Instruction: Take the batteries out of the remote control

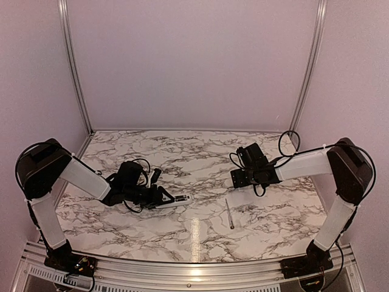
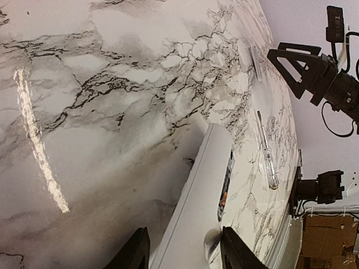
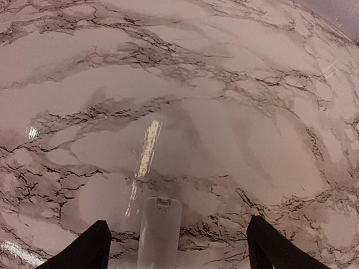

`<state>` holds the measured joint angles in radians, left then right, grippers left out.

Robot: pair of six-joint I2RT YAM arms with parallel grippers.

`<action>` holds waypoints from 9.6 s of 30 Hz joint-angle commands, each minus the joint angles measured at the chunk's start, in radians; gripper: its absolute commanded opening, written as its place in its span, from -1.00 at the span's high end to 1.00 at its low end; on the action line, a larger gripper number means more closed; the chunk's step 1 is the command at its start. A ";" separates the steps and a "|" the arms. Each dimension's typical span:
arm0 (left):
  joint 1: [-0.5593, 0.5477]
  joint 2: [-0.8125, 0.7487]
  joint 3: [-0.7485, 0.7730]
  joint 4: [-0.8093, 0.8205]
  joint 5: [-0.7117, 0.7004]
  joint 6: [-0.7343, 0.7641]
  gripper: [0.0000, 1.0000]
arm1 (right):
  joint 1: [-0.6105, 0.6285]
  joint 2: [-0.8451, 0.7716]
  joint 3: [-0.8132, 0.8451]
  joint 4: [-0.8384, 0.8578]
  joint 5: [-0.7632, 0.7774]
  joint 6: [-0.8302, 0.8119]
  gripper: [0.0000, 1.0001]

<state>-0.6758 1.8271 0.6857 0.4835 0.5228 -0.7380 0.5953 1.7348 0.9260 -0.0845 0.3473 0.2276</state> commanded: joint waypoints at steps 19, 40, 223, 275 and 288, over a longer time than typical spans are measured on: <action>-0.002 -0.088 0.052 -0.293 -0.380 0.181 -0.64 | 0.036 -0.047 -0.030 -0.022 -0.018 0.026 -0.65; -0.003 -0.214 0.078 -0.188 -0.600 0.245 -0.71 | 0.213 -0.266 -0.154 -0.124 -0.197 0.175 -0.45; -0.038 -0.003 0.176 0.851 0.327 -0.307 1.00 | 0.206 -0.424 -0.183 0.719 -0.839 0.254 -0.38; -0.038 -0.104 0.114 0.587 0.204 -0.058 -0.86 | 0.205 -0.390 -0.093 0.414 -0.757 0.147 1.00; -0.038 -0.249 -0.001 0.195 -0.124 0.191 -0.86 | 0.205 -0.396 0.016 0.071 -0.660 0.082 1.00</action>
<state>-0.7189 1.6264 0.7197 0.8608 0.5583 -0.6621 0.8036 1.3365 0.8673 0.1287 -0.3580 0.3412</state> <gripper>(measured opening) 0.938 0.111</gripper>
